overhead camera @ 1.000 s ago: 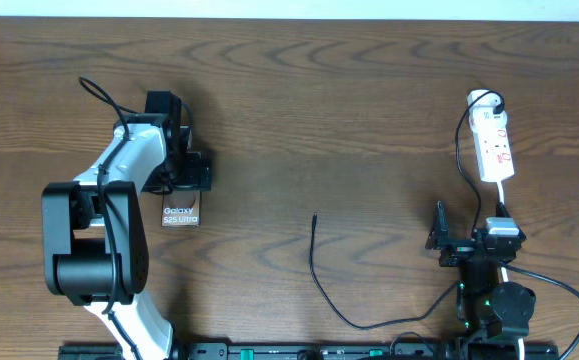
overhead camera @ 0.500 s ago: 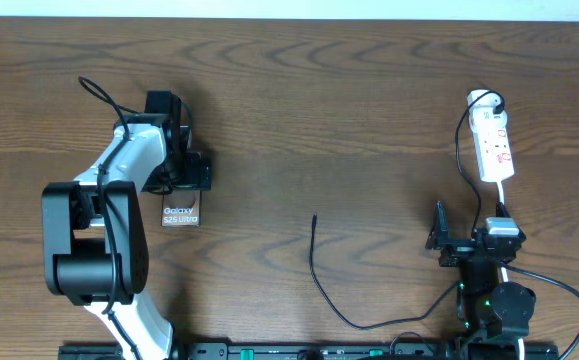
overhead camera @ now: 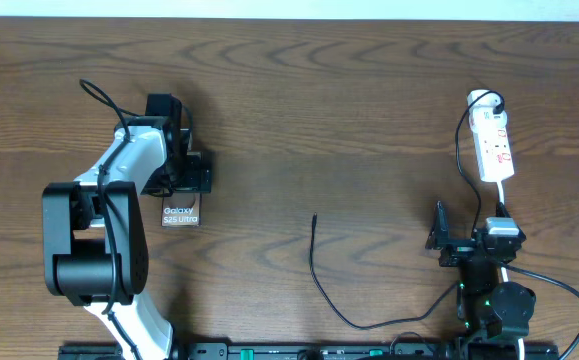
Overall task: Plug charger to phone and switch on socket
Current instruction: 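Close the left gripper on the phone's sides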
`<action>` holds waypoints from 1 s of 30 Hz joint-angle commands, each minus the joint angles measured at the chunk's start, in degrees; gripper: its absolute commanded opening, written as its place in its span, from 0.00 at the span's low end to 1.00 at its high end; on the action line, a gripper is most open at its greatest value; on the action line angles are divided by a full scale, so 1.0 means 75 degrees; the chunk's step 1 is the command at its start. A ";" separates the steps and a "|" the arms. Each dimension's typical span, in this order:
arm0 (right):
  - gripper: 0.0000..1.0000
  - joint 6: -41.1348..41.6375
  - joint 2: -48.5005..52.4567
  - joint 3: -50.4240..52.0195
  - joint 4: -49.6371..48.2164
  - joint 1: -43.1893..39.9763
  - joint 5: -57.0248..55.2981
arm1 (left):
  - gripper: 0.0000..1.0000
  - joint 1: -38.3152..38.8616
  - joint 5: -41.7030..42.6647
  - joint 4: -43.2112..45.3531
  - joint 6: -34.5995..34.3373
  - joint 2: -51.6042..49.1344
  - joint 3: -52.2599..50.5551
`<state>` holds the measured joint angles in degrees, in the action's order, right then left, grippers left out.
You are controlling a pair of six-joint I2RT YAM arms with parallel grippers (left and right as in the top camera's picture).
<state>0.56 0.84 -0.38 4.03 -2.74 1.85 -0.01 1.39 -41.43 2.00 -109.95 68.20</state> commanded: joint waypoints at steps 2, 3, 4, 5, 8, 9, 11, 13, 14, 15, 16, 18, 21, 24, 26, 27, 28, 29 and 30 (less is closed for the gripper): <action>0.99 -0.0114 -0.0032 0.0009 0.0035 0.0073 -0.0029 | 0.98 -0.0041 -0.0047 0.0052 0.0099 -0.0073 -0.0175; 0.99 -0.0114 -0.0032 0.0009 0.0035 0.0073 -0.0029 | 0.98 -0.0038 -0.0047 0.0050 0.0099 -0.0073 -0.0175; 0.99 -0.0114 -0.0032 0.0009 0.0035 0.0073 -0.0029 | 0.98 -0.0038 -0.0047 0.0052 0.0102 -0.0073 -0.0181; 0.99 -0.0114 -0.0032 0.0009 0.0035 0.0073 -0.0029 | 0.98 -0.0041 -0.0047 0.0052 0.0099 -0.0073 -0.0181; 0.99 -0.0114 -0.0032 0.0009 0.0035 0.0073 -0.0029 | 0.98 -0.0038 -0.0047 0.0052 0.0102 -0.0073 -0.0189; 0.99 -0.0114 -0.0032 0.0009 0.0035 0.0073 -0.0029 | 0.98 -0.0041 -0.0044 0.0055 0.0102 -0.0073 -0.0198; 0.99 -0.0117 -0.0032 0.0009 0.0035 0.0073 -0.0029 | 0.98 -0.0038 -0.0044 0.0055 0.0102 -0.0073 -0.0216; 0.99 -0.0114 -0.0032 0.0009 0.0035 0.0073 -0.0029 | 0.98 -0.0038 -0.0044 0.0055 0.0099 -0.0073 -0.0227; 0.99 -0.0114 -0.0032 0.0009 0.0035 0.0073 -0.0029 | 0.98 -0.0038 -0.0041 0.0055 0.0099 -0.0073 -0.0230; 0.99 -0.0114 -0.0032 0.0009 0.0035 0.0073 -0.0029 | 0.98 -0.0038 -0.0026 0.0055 0.0099 -0.0073 -0.0236; 0.99 -0.0114 -0.0032 0.0009 0.0035 0.0073 -0.0029 | 0.98 -0.0038 0.0047 0.0058 0.0102 -0.0073 -0.0242; 0.99 -0.0114 -0.0032 0.0009 0.0035 0.0073 -0.0029 | 0.98 -0.0041 0.0283 0.0111 0.0105 -0.0073 -0.0274; 0.99 -0.0114 -0.0032 0.0009 0.0035 0.0073 -0.0029 | 0.98 -0.0041 0.0326 0.0178 0.0105 -0.0073 -0.0350; 0.99 -0.0114 -0.0032 0.0009 0.0035 0.0073 -0.0029 | 0.98 -0.0041 0.0326 0.0256 0.0105 -0.0073 -0.0440; 0.99 -0.0114 -0.0032 0.0009 0.0035 0.0073 -0.0029 | 0.98 -0.0041 0.0323 0.0259 0.0105 -0.0073 -0.0458; 0.99 -0.0114 -0.0032 0.0009 0.0035 0.0073 -0.0029 | 0.98 -0.0041 0.0323 0.0259 0.0105 -0.0073 -0.0458; 0.99 -0.0114 -0.0032 0.0009 0.0035 0.0073 -0.0029 | 0.98 -0.0041 0.0321 0.0259 0.0105 -0.0073 -0.0458; 0.99 -0.0114 -0.0032 0.0009 0.0035 0.0073 -0.0029 | 0.98 -0.0041 0.0321 0.0259 0.0105 -0.0073 -0.0458; 0.99 -0.0114 -0.0032 0.0009 0.0035 0.0073 -0.0029 | 0.98 -0.0041 0.0315 0.0259 0.0108 -0.0073 -0.0458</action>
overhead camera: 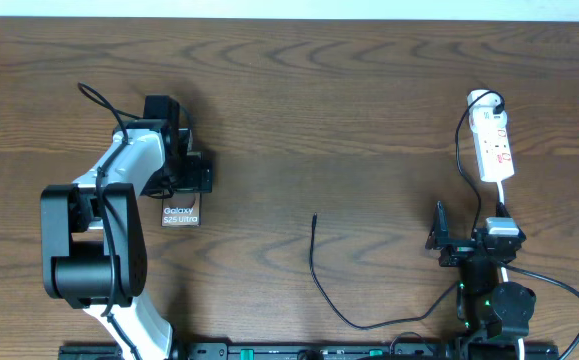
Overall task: Plug charger to phone and switch on socket
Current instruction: 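Close the left gripper on the phone's sides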
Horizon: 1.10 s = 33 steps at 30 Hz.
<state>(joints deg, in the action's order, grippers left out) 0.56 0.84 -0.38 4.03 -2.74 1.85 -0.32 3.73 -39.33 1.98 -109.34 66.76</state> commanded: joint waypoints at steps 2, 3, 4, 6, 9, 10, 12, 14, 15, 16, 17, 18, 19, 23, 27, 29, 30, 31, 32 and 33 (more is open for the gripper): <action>0.99 -0.0114 -0.0032 0.0009 0.0035 0.0073 -0.0029 | 0.98 0.0000 -0.0082 -0.0023 0.0111 -0.0154 -0.0265; 0.99 -0.0114 -0.0032 0.0009 0.0035 0.0073 -0.0029 | 0.98 0.0000 -0.0204 -0.0026 0.0108 -0.0154 -0.0265; 0.99 -0.0114 -0.0032 0.0009 0.0035 0.0073 -0.0029 | 0.98 0.0000 -0.0251 -0.0026 0.0111 -0.0154 -0.0265; 0.99 -0.0114 -0.0032 0.0009 0.0035 0.0073 -0.0029 | 0.98 0.0000 -0.0248 -0.0026 0.0111 -0.0154 -0.0268; 0.99 -0.0114 -0.0032 0.0009 0.0035 0.0073 -0.0029 | 0.98 0.0000 -0.0248 -0.0026 0.0111 -0.0154 -0.0274; 0.99 -0.0114 -0.0032 0.0009 0.0035 0.0073 -0.0029 | 0.98 0.0000 -0.0248 -0.0023 0.0114 -0.0154 -0.0274; 0.99 -0.0114 -0.0032 0.0009 0.0035 0.0073 -0.0029 | 0.98 0.0000 -0.0245 -0.0023 0.0137 -0.0154 -0.0274; 0.99 -0.0114 -0.0032 0.0009 0.0035 0.0073 -0.0029 | 0.98 0.0000 -0.0248 -0.0023 0.0137 -0.0154 -0.0280; 0.99 -0.0114 -0.0032 0.0009 0.0035 0.0073 -0.0029 | 0.98 0.0000 -0.0245 -0.0023 0.0137 -0.0154 -0.0283; 0.99 -0.0114 -0.0032 0.0009 0.0035 0.0073 -0.0029 | 0.98 0.0000 -0.0245 -0.0023 0.0137 -0.0154 -0.0289; 0.99 -0.0117 -0.0032 0.0009 0.0035 0.0073 -0.0029 | 0.98 0.0000 -0.0245 -0.0026 0.0137 -0.0154 -0.0289; 0.99 -0.0114 -0.0032 0.0009 0.0035 0.0073 -0.0029 | 0.98 0.0000 -0.0245 -0.0023 0.0137 -0.0154 -0.0291; 0.99 -0.0114 -0.0032 0.0009 0.0035 0.0073 -0.0029 | 0.98 0.0000 -0.0245 -0.0023 0.0137 -0.0154 -0.0294; 0.99 -0.0114 -0.0032 0.0009 0.0035 0.0073 -0.0029 | 0.98 0.0000 -0.0245 -0.0023 0.0137 -0.0154 -0.0294; 0.99 -0.0114 -0.0032 0.0009 0.0035 0.0073 -0.0029 | 0.98 0.0000 -0.0245 -0.0023 0.0137 -0.0154 -0.0294; 0.99 -0.0114 -0.0032 0.0009 0.0035 0.0073 -0.0029 | 0.98 0.0000 -0.0245 -0.0023 0.0137 -0.0154 -0.0294; 0.99 -0.0117 -0.0032 0.0009 0.0035 0.0073 -0.0029 | 0.98 0.0000 -0.0245 -0.0023 0.0137 -0.0154 -0.0294; 0.99 -0.0114 -0.0032 0.0009 0.0035 0.0073 -0.0029 | 0.98 0.0000 -0.0245 -0.0023 0.0137 -0.0154 -0.0294; 0.99 -0.0114 -0.0032 0.0009 0.0035 0.0073 -0.0029 | 0.98 0.0000 -0.0245 -0.0023 0.0137 -0.0154 -0.0294; 0.99 -0.0117 -0.0032 0.0009 0.0035 0.0073 -0.0029 | 0.98 0.0000 -0.0245 -0.0023 0.0137 -0.0154 -0.0294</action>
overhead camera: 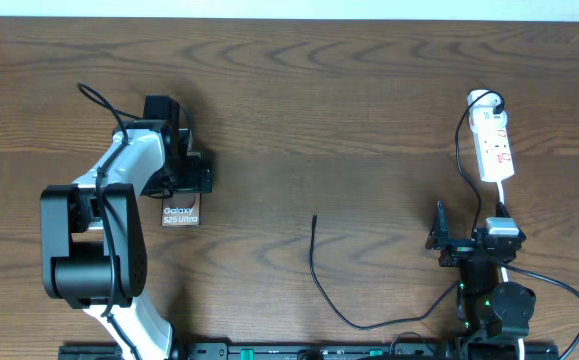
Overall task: Plug charger to phone and switch on socket
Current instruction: 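Close the left gripper on the phone's sides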
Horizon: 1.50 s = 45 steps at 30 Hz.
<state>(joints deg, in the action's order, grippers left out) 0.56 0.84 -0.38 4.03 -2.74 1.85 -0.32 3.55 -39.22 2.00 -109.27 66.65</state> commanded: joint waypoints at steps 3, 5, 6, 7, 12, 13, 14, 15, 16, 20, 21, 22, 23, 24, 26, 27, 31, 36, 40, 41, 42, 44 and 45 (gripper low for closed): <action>0.99 -0.0114 -0.0032 0.0009 0.0035 0.0073 -0.0029 | 0.99 0.0000 -0.0221 -0.0038 0.0134 -0.0163 -0.0283; 0.99 -0.0114 -0.0032 0.0009 0.0035 0.0073 -0.0029 | 0.99 0.0000 -0.0221 -0.0038 0.0134 -0.0163 -0.0289; 0.99 -0.0114 -0.0032 0.0009 0.0035 0.0073 -0.0032 | 1.00 0.0000 -0.0221 -0.0035 0.0134 -0.0163 -0.0294; 0.99 -0.0114 -0.0032 0.0009 0.0035 0.0073 -0.0029 | 1.00 0.0000 -0.0221 -0.0035 0.0134 -0.0163 -0.0300; 0.99 -0.0114 -0.0032 0.0009 0.0035 0.0073 -0.0029 | 0.98 0.0000 -0.0221 -0.0032 0.0134 -0.0163 -0.0309; 0.99 -0.0114 -0.0032 0.0009 0.0035 0.0073 -0.0029 | 0.98 0.0000 -0.0221 -0.0032 0.0134 -0.0163 -0.0309; 0.99 -0.0114 -0.0032 0.0009 0.0035 0.0073 -0.0029 | 0.98 0.0000 -0.0221 -0.0032 0.0134 -0.0163 -0.0309; 0.99 -0.0114 -0.0032 0.0009 0.0035 0.0073 -0.0029 | 0.98 0.0000 -0.0221 -0.0026 0.0134 -0.0163 -0.0309; 0.99 -0.0114 -0.0032 0.0009 0.0035 0.0073 -0.0029 | 0.98 0.0000 -0.0221 -0.0017 0.0134 -0.0163 -0.0309; 0.99 -0.0114 -0.0032 0.0009 0.0035 0.0073 -0.0029 | 0.98 0.0000 -0.0221 -0.0012 0.0134 -0.0163 -0.0309; 0.99 -0.0114 -0.0032 0.0009 0.0035 0.0073 -0.0029 | 0.98 0.0000 -0.0221 -0.0012 0.0134 -0.0163 -0.0309; 0.99 -0.0114 -0.0032 0.0009 0.0035 0.0073 -0.0029 | 0.98 0.0000 -0.0221 -0.0012 0.0134 -0.0163 -0.0309; 0.99 -0.0114 -0.0032 0.0009 0.0035 0.0073 -0.0029 | 0.98 0.0000 -0.0221 -0.0012 0.0134 -0.0163 -0.0309; 0.99 -0.0114 -0.0032 0.0009 0.0035 0.0073 -0.0029 | 0.98 0.0000 -0.0221 -0.0012 0.0134 -0.0163 -0.0309; 0.99 -0.0114 -0.0032 0.0009 0.0035 0.0073 -0.0029 | 0.98 0.0000 -0.0221 -0.0012 0.0134 -0.0163 -0.0309; 0.99 -0.0117 -0.0032 0.0009 0.0035 0.0073 -0.0029 | 0.98 0.0000 -0.0221 -0.0012 0.0134 -0.0163 -0.0309; 0.99 -0.0114 -0.0032 0.0009 0.0035 0.0073 -0.0029 | 0.98 0.0000 -0.0221 -0.0012 0.0134 -0.0163 -0.0309; 0.99 -0.0114 -0.0032 0.0009 0.0035 0.0073 -0.0029 | 0.94 0.0000 -0.0221 -0.0012 0.0134 -0.0163 -0.0309; 0.99 -0.0114 -0.0032 0.0009 0.0035 0.0073 -0.0029 | 0.93 0.0000 -0.0221 -0.0012 0.0131 -0.0163 -0.0309; 0.99 -0.0114 -0.0032 0.0009 0.0035 0.0073 -0.0029 | 0.92 0.0000 -0.0221 -0.0012 0.0131 -0.0163 -0.0309; 0.99 -0.0114 -0.0032 0.0009 0.0035 0.0073 -0.0029 | 0.92 0.0000 -0.0221 -0.0012 0.0131 -0.0163 -0.0309; 0.99 -0.0114 -0.0032 0.0009 0.0035 0.0073 -0.0029 | 0.90 0.0000 -0.0221 -0.0012 0.0134 -0.0163 -0.0309; 0.99 -0.0114 -0.0032 0.0009 0.0035 0.0073 -0.0029 | 0.90 0.0000 -0.0221 -0.0012 0.0131 -0.0163 -0.0309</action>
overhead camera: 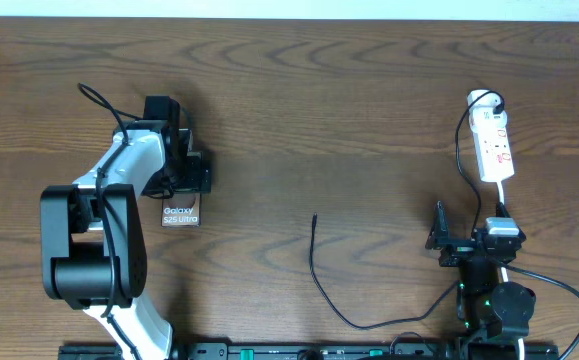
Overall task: Plug charger to phone and switch on socket
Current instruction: 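Close the left gripper on the phone's sides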
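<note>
The phone (180,214) lies on the table at the left, its lit screen reading "Galaxy S25 Ultra". My left gripper (186,180) sits over the phone's far end and hides it; whether its fingers grip the phone does not show. The black charger cable (313,262) lies loose in the middle, its free tip (314,217) pointing away from me. The cable curves back toward the right arm's base. A white socket strip (493,146) lies at the far right with a white plug (482,100) in its far end. My right gripper (437,228) rests near the base, touching nothing.
The wooden table's far edge (289,20) meets a white wall. A black rail (269,352) runs along the near edge between the two arm bases. A white lead (504,192) runs from the strip toward the right arm.
At the oldest moment my left gripper was over the phone's far end. By the following moment the left arm had shifted very slightly. Since then the phone, the cable, the socket strip and both arms have stayed where they were.
</note>
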`<action>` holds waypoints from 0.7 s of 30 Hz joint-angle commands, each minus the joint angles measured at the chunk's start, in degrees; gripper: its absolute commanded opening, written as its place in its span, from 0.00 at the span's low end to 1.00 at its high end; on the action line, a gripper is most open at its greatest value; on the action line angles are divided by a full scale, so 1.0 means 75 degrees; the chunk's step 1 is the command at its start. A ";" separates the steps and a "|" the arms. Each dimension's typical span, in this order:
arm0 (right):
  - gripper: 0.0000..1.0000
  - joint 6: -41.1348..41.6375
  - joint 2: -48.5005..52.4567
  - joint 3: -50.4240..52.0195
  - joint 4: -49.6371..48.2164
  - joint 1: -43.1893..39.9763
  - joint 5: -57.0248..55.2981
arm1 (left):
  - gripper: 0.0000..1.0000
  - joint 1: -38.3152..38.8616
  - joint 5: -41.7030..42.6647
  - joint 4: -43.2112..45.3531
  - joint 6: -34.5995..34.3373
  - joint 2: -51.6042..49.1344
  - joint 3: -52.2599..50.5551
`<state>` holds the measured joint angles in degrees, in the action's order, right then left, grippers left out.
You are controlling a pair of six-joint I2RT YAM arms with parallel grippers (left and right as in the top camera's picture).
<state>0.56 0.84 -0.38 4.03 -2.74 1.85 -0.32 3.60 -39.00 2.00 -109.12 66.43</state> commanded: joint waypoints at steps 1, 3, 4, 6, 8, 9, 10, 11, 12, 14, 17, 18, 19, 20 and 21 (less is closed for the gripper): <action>0.99 -0.0114 -0.0032 0.0009 0.0035 0.0073 -0.0029 | 0.89 0.0000 -0.0227 -0.0041 0.0131 -0.0184 -0.0280; 0.99 -0.0114 -0.0032 0.0009 0.0035 0.0073 -0.0029 | 0.89 0.0000 -0.0227 -0.0041 0.0134 -0.0184 -0.0280; 0.99 -0.0114 -0.0032 0.0009 0.0035 0.0073 -0.0029 | 0.89 0.0000 -0.0227 -0.0041 0.0131 -0.0184 -0.0280; 0.99 -0.0114 -0.0032 0.0009 0.0035 0.0073 -0.0029 | 0.88 0.0000 -0.0227 -0.0041 0.0134 -0.0184 -0.0280; 0.99 -0.0114 -0.0032 0.0009 0.0035 0.0073 -0.0029 | 0.86 0.0000 -0.0227 -0.0041 0.0131 -0.0184 -0.0280; 0.99 -0.0114 -0.0032 0.0009 0.0035 0.0073 -0.0029 | 0.86 0.0000 -0.0227 -0.0041 0.0134 -0.0184 -0.0280; 0.99 -0.0114 -0.0032 0.0009 0.0035 0.0073 -0.0029 | 0.85 0.0000 -0.0227 -0.0041 0.0134 -0.0184 -0.0280; 0.99 -0.0114 -0.0032 0.0009 0.0035 0.0073 -0.0029 | 0.86 0.0000 -0.0227 -0.0041 0.0131 -0.0184 -0.0280; 0.99 -0.0117 -0.0032 0.0009 0.0035 0.0073 -0.0029 | 0.85 0.0000 -0.0227 -0.0041 0.0134 -0.0184 -0.0280; 0.99 -0.0114 -0.0032 0.0009 0.0035 0.0073 -0.0029 | 0.84 0.0000 -0.0227 -0.0041 0.0131 -0.0184 -0.0280; 0.99 -0.0114 -0.0032 0.0009 0.0035 0.0073 -0.0029 | 0.84 0.0000 -0.0227 -0.0041 0.0134 -0.0184 -0.0280; 0.99 -0.0114 -0.0032 0.0009 0.0035 0.0073 -0.0029 | 0.84 0.0000 -0.0227 -0.0041 0.0134 -0.0184 -0.0280; 0.99 -0.0114 -0.0032 0.0009 0.0035 0.0073 -0.0029 | 0.84 0.0000 -0.0227 -0.0041 0.0131 -0.0184 -0.0280; 0.99 -0.0117 -0.0032 0.0009 0.0035 0.0073 -0.0029 | 0.84 0.0000 -0.0227 -0.0041 0.0131 -0.0184 -0.0280; 0.99 -0.0114 -0.0032 0.0009 0.0035 0.0073 -0.0029 | 0.84 0.0000 -0.0227 -0.0041 0.0131 -0.0184 -0.0280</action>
<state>0.56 0.84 -0.38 4.03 -2.74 1.85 -0.32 3.57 -39.00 2.02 -109.12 66.43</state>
